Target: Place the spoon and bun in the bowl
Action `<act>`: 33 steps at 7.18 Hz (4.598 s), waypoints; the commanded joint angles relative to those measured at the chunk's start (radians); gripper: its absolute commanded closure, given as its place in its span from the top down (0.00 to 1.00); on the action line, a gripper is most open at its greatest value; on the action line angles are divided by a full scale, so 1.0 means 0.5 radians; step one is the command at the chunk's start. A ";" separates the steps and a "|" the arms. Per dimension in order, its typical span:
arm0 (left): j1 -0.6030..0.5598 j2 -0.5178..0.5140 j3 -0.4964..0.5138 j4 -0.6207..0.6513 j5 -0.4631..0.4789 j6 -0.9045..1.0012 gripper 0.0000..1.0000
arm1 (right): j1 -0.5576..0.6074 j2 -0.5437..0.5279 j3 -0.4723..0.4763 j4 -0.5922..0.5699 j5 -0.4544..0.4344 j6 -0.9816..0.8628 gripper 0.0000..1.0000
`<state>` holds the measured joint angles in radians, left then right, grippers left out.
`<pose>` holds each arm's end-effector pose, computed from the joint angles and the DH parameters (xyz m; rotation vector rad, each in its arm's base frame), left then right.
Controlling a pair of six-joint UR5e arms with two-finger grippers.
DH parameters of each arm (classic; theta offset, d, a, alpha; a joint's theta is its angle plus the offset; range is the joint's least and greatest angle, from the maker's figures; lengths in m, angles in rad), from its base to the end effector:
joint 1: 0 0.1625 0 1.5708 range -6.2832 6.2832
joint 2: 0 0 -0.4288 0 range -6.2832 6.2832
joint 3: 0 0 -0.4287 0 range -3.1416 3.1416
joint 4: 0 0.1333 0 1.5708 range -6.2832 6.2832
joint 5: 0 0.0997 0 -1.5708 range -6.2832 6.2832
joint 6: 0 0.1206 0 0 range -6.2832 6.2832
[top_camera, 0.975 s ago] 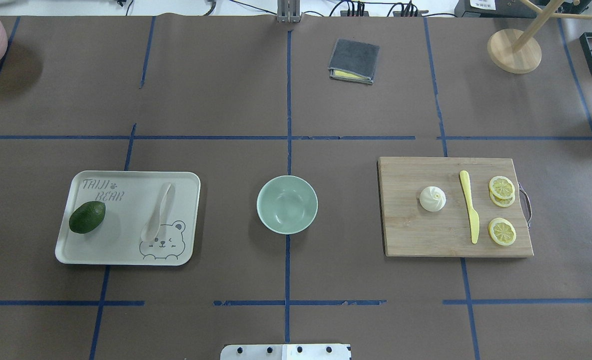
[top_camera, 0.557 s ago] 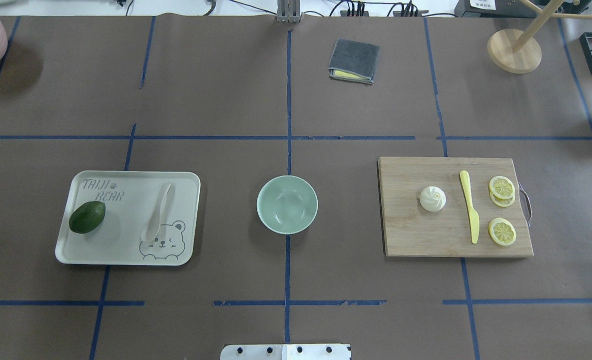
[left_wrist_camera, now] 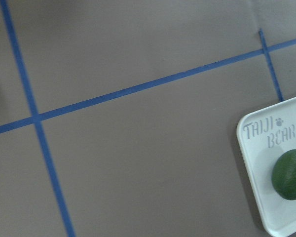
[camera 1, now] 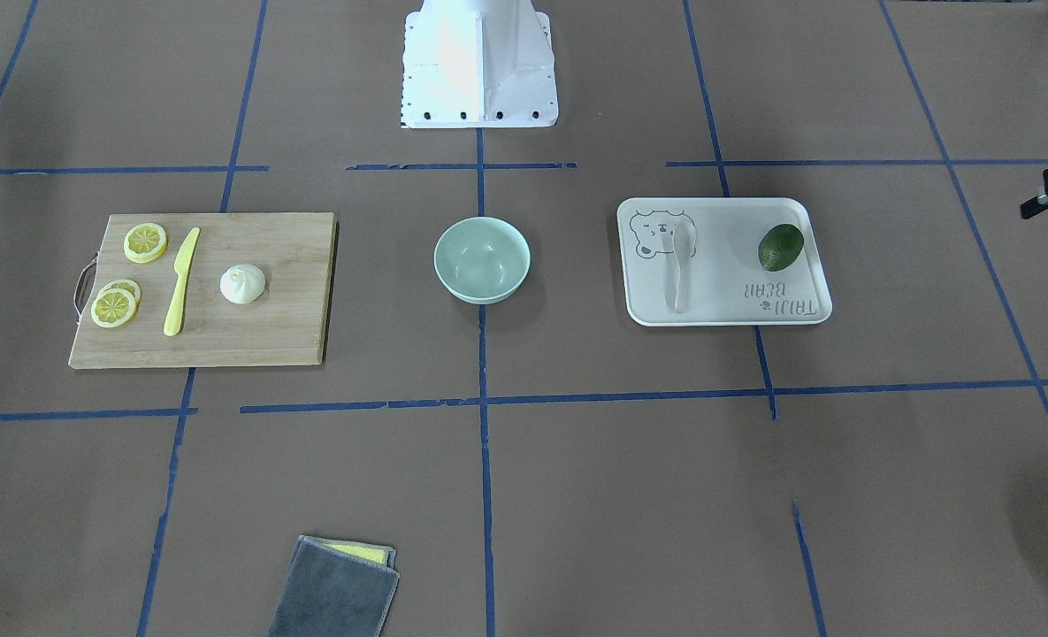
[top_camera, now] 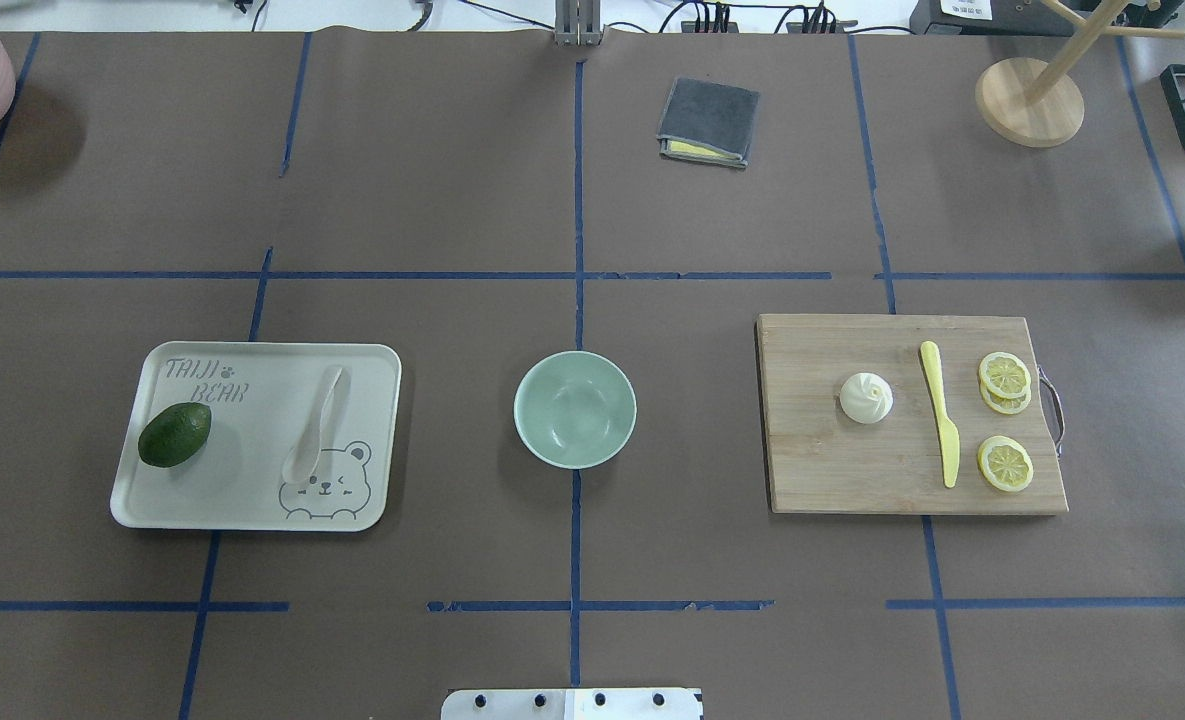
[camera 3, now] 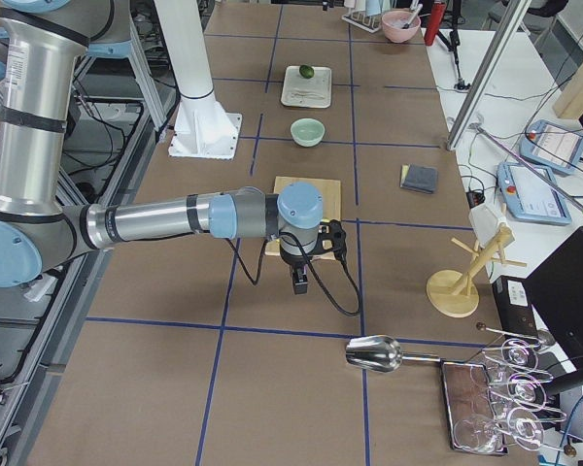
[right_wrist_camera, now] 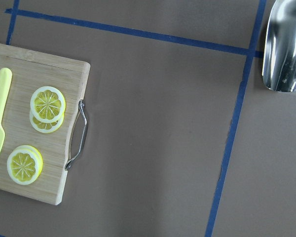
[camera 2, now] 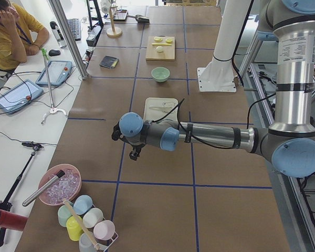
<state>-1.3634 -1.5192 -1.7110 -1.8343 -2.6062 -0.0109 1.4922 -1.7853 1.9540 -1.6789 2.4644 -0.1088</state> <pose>0.0781 -0.5147 0.5762 0.2074 1.0578 0.3594 0.0050 -0.4372 0.5789 0.0701 -0.8940 -0.2018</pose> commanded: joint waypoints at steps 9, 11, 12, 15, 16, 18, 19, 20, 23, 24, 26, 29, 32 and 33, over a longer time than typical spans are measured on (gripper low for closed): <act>1.555 -0.544 -0.112 -0.404 1.386 -1.917 0.89 | -0.107 -0.093 -0.002 0.250 0.155 0.006 1.00; 1.558 -0.548 -0.112 -0.363 1.393 -1.908 0.72 | -0.107 -0.093 -0.012 0.244 0.155 0.015 1.00; 1.558 -0.548 -0.112 -0.363 1.390 -1.905 0.59 | -0.107 -0.093 -0.015 0.244 0.155 0.018 1.00; 1.564 -0.542 -0.103 -0.363 1.390 -1.899 0.15 | -0.107 -0.093 -0.027 0.241 0.155 0.018 1.00; 1.567 -0.554 -0.085 -0.360 1.387 -1.899 0.00 | -0.107 -0.093 -0.033 0.244 0.155 0.015 1.00; 1.567 -0.597 -0.139 -0.360 1.378 -1.920 0.00 | -0.107 -0.093 -0.033 0.244 0.164 0.018 1.00; 1.567 -0.667 -0.161 -0.354 1.378 -1.996 0.00 | -0.107 -0.093 -0.033 0.244 0.170 0.024 1.00; 1.567 -0.798 -0.161 -0.302 1.378 -2.234 0.00 | -0.107 -0.093 -0.033 0.244 0.170 0.024 1.00; 1.613 -1.283 0.028 -0.237 1.432 -2.707 0.00 | -0.107 -0.093 -0.033 0.247 0.173 0.037 1.00; 1.647 -1.391 0.117 -0.240 1.518 -2.785 0.00 | -0.107 -0.093 -0.033 0.241 0.176 0.037 1.00; 1.705 -1.429 0.127 -0.258 1.552 -2.880 0.00 | -0.107 -0.093 -0.033 0.238 0.173 0.037 1.00; 1.724 -1.429 0.124 -0.265 1.552 -2.874 0.26 | -0.107 -0.093 -0.048 0.235 0.170 0.037 1.00; 1.724 -1.435 0.161 -0.292 1.583 -2.822 0.51 | -0.107 -0.086 -0.049 0.247 0.173 0.164 1.00; 1.724 -1.435 0.161 -0.292 1.583 -2.804 0.51 | -0.110 -0.077 -0.042 0.262 0.173 0.399 1.00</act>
<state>-0.5017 -2.2362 -1.6334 -1.9765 -1.8180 -1.4240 1.4384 -1.8285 1.9304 -1.5558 2.5509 -0.0205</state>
